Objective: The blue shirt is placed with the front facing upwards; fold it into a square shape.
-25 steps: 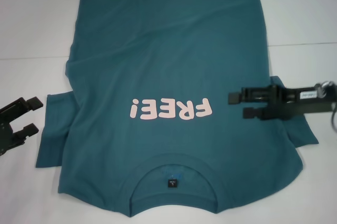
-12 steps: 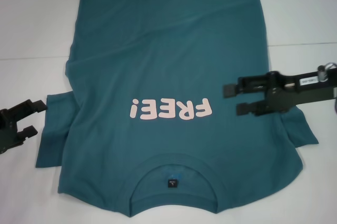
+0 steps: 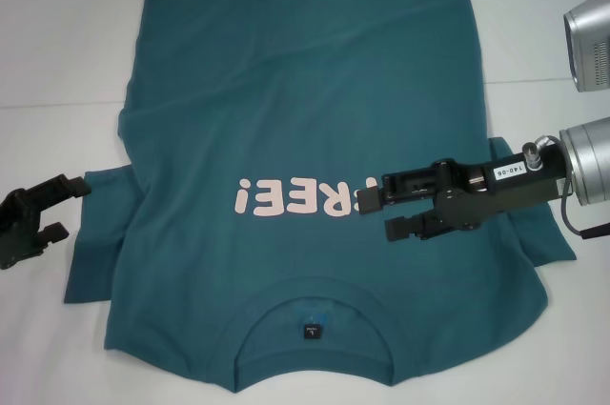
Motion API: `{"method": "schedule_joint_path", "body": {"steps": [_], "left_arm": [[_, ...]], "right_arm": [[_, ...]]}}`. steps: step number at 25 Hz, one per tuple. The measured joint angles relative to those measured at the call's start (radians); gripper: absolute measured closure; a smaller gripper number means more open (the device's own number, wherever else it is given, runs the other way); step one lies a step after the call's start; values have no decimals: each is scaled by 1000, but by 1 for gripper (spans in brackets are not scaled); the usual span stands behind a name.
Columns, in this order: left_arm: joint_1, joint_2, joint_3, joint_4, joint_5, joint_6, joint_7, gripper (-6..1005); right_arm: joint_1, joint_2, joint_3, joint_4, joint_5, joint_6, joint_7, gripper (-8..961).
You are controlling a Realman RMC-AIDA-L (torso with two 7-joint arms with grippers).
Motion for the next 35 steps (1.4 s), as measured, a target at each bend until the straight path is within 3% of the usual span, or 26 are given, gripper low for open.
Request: {"method": "schedule_joint_path", "body": {"steps": [14, 35], "left_arm": [[-21, 2, 61, -56, 1, -117, 7, 96], [-30, 5, 114, -75, 1, -150, 4, 96]], "right_arm": [[-14, 0, 1, 0, 1, 17, 12, 37], [-17, -4, 8, 0, 6, 14, 12, 38]]}}
